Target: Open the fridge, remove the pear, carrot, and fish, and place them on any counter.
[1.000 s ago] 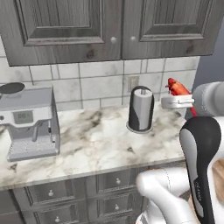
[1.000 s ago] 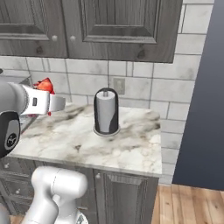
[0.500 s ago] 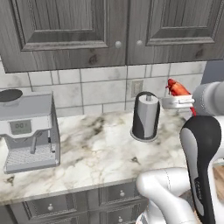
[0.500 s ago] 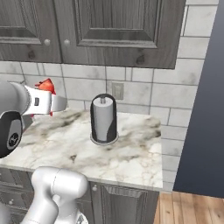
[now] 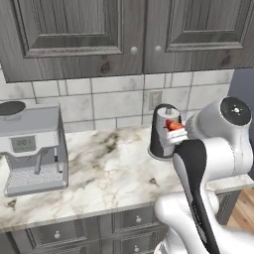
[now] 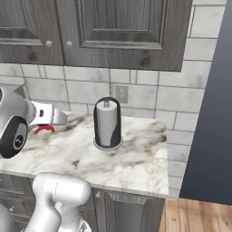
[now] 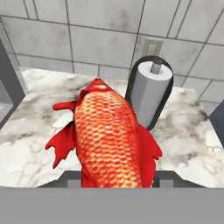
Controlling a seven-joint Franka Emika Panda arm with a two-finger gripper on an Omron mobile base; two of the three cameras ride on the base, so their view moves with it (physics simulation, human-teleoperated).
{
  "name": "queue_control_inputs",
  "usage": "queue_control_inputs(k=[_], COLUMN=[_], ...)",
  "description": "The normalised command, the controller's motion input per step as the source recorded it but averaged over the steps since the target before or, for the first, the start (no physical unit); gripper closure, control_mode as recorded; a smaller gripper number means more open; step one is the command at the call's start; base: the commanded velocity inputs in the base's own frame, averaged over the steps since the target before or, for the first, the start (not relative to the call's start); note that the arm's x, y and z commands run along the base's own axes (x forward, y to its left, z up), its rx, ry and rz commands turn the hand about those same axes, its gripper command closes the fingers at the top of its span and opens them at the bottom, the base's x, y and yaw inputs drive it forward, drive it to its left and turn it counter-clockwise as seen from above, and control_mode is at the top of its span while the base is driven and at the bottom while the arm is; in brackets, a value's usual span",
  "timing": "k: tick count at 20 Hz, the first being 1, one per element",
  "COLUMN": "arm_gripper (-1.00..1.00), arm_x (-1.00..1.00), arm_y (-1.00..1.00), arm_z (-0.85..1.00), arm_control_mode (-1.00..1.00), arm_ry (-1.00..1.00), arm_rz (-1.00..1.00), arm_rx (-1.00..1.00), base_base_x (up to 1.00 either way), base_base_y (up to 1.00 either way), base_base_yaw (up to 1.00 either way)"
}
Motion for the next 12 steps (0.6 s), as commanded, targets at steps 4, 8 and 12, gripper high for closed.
queue_control_inputs(k=[4, 8, 12], arm_gripper=[1.00, 1.00, 1.00], arm_x=[0.70, 0.62, 0.60], arm_y=[0.64, 0.65, 0.56], arm_z=[-0.87, -1.00, -1.00], arm_control_mode=[-1.00, -1.00, -1.00], arm_ry=[0.22, 0.18, 0.25], arm_rz=[0.21, 0.23, 0.21], arm_rx=[0.00, -0.03, -0.04], base_base_x=[0.00, 0.00, 0.00], base_base_y=[0.00, 0.00, 0.00], base_base_yaw=[0.00, 0.00, 0.00])
